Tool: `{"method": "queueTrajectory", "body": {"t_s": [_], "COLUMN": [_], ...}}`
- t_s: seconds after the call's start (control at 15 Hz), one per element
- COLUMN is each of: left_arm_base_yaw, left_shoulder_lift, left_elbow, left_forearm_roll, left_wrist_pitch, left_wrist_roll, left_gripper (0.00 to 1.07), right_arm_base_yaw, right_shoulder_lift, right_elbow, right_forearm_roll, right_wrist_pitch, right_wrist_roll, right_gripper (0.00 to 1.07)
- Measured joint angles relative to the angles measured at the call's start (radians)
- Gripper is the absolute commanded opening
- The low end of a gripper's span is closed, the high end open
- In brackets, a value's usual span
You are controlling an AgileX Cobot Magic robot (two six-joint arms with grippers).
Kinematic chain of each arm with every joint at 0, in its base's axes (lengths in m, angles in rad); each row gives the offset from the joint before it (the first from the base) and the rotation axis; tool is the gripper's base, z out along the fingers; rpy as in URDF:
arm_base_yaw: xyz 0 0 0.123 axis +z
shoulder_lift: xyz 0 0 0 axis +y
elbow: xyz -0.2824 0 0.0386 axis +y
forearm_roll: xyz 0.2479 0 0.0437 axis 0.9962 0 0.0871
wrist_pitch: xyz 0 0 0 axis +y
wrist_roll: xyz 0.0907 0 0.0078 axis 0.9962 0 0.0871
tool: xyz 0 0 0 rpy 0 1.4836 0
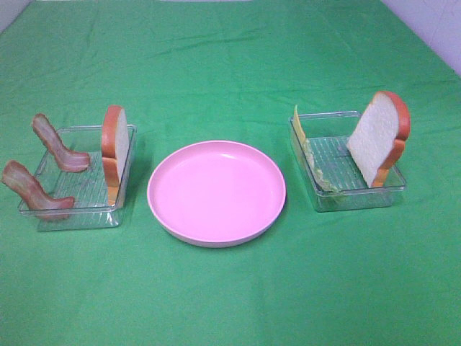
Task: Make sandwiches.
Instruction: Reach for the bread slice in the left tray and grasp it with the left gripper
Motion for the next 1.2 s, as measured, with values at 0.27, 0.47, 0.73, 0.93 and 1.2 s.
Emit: {"method": "queueTrajectory", "body": {"t_s": [0.27, 0.47, 0.73, 0.93, 1.2], "left_arm_base_yaw": [0.0, 0.0, 0.0, 0.0, -0.017], "left_shoulder_lift": [0.103, 0.309, 0.652, 0.905, 1.285], "left_elbow": [-0.075, -0.153, -0.284, -0.391, -0.589], "left_forearm_roll": [0.0, -0.005, -0.091, -0.149, -0.165], "left_wrist_pitch": [-0.046, -0.053, -0.047, -0.037, -0.036], "left_wrist_roll": [0.0, 0.0, 0.0, 0.0, -0.062], "left_gripper": [0.74, 0.74, 0.74, 0.74, 0.74], "right_arm_base_yaw": [0.0, 0.0, 0.0, 0.0, 0.0], "right_shoulder_lift": [0.0, 0.0, 0.0, 0.0, 0.0], "right_elbow": [0.0, 0.0, 0.0, 0.0, 0.0], "right_forearm_roll": [0.0, 0.0, 0.0, 0.0, 0.0], "right_wrist_pitch": [0.0, 0.0, 0.0, 0.0, 0.0], "right_wrist_roll": [0.0, 0.0, 0.0, 0.0, 0.0], "right_gripper": [0.76, 0.76, 0.76, 0.76, 0.76]}}
